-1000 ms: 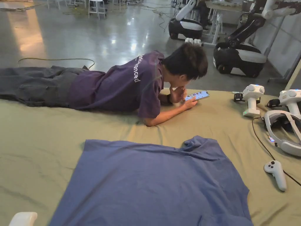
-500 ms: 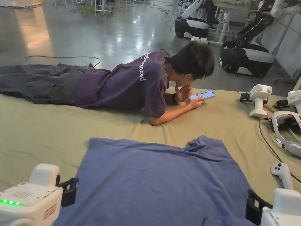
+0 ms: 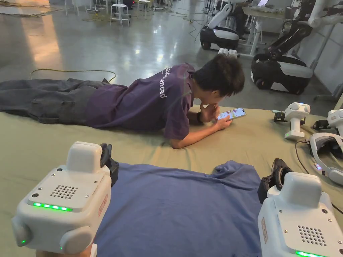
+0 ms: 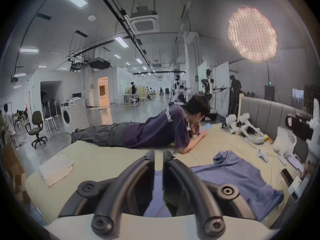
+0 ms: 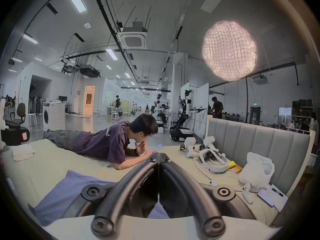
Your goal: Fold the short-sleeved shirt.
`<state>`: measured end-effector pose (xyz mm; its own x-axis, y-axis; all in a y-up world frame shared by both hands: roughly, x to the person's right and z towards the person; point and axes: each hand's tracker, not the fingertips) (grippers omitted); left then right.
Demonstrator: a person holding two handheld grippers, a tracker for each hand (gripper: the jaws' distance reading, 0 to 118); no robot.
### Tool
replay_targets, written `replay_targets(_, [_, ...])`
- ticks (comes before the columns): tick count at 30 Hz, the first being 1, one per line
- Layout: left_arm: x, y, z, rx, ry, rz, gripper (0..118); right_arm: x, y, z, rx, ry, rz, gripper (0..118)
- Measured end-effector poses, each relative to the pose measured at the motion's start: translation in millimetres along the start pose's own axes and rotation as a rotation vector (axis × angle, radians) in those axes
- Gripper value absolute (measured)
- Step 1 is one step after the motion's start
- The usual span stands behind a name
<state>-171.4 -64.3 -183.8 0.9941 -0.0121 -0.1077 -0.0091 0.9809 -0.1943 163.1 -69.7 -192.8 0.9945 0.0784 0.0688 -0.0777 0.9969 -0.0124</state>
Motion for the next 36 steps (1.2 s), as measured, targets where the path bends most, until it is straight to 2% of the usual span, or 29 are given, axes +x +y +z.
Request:
replay_targets(3, [-4, 2, 1, 0.010, -0.019, 0.028, 1, 0, 0, -3, -0.022, 0.041, -0.002, 0])
replay_targets(9, [-25, -7, 8, -0.065, -0.056, 0.051, 1, 2, -5, 1, -0.034, 0.055, 0.015, 0])
replay_targets(11, [-43, -20, 9, -0.195, -0.103, 0.047, 1, 3, -9, 2, -0.052, 0.065, 0.025, 0])
replay_targets(15, [-76, -60, 19, -0.415, -0.036, 0.019, 1, 2, -20, 3, -0.101, 0.077, 0.049, 0])
replay_targets(19, [-109, -107, 22, -0.676, -0.040, 0.079, 1, 0, -34, 1, -0.156, 0.090, 0.041, 0])
replay_targets(23, [-131, -143, 14, -0.845, -0.065, 0.192, 2, -3, -45, -1, -0.204, 0.099, 0.035, 0])
replay_targets(26, [-141, -160, 6, -0.921, -0.071, 0.279, 47, -4, -51, -2, -0.229, 0.107, 0.030, 0])
replay_targets(27, [-142, -163, 3, -0.936, -0.063, 0.292, 58, -5, -52, -2, -0.233, 0.107, 0.033, 0])
replay_targets(31, [-143, -178, -6, -0.999, -0.008, 0.272, 60, -4, -59, -3, -0.254, 0.109, 0.051, 0])
replay_targets(35, [-137, -200, -9, -1.149, 0.038, 0.210, 60, -1, -63, -4, -0.277, 0.106, 0.054, 0])
replay_targets(36, [-135, -202, -7, -1.117, 0.027, 0.211, 60, 0, -64, -4, -0.283, 0.105, 0.053, 0])
